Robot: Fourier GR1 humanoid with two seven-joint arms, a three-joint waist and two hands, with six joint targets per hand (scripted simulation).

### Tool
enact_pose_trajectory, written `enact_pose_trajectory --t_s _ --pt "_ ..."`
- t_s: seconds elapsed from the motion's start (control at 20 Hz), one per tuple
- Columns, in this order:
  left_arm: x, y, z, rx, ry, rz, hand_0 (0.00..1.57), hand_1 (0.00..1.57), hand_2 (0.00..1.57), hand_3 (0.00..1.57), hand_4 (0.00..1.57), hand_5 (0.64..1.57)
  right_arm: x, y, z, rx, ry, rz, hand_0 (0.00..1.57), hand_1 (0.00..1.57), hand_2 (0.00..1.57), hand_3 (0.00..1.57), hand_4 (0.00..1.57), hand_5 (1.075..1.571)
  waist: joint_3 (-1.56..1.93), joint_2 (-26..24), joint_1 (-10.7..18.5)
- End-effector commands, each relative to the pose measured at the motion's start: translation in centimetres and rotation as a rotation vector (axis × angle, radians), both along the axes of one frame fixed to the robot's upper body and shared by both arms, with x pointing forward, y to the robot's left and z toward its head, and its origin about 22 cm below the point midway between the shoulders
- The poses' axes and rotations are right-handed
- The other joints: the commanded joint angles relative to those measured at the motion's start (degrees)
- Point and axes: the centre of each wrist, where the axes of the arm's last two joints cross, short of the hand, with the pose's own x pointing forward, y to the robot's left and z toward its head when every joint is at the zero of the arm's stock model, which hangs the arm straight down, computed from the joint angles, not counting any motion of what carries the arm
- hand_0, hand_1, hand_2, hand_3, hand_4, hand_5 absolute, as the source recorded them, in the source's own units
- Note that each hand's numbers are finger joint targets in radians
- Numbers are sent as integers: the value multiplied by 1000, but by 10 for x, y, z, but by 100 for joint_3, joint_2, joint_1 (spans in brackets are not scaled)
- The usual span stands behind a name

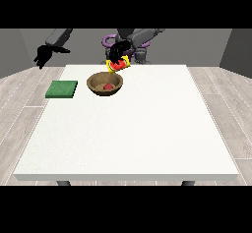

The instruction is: Pick the cup and pour the ball into the bowl, then pick the bowl and place it on the pad

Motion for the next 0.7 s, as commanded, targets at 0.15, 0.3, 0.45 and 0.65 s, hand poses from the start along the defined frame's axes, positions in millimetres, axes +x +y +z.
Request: enact_pose_trajectory --t_s 0.15,0.3,0.45,0.65 --pt "-7 -28 29 261 -81 -66 769 769 1571 1571 1200 1416 -8 -6 -11 -1 52 -41 0 0 0 239 0 1521 6 -317 182" --pt "0 -38 52 340 -182 -70 1556 1556 1571 1571 1198 1451 -8 -5 -14 17 29 -52 0 0 0 200 0 1515 5 -100 291" --pt "9 -28 52 367 -151 -52 1557 1557 1571 1571 1191 1467 -12 -10 -12 3 34 -33 0 0 0 172 0 1516 1 -304 170" --pt "8 -31 69 341 -202 -88 1499 1499 1571 1571 1209 1457 -15 -13 -18 40 24 -72 0 0 0 262 0 1528 1 46 356"
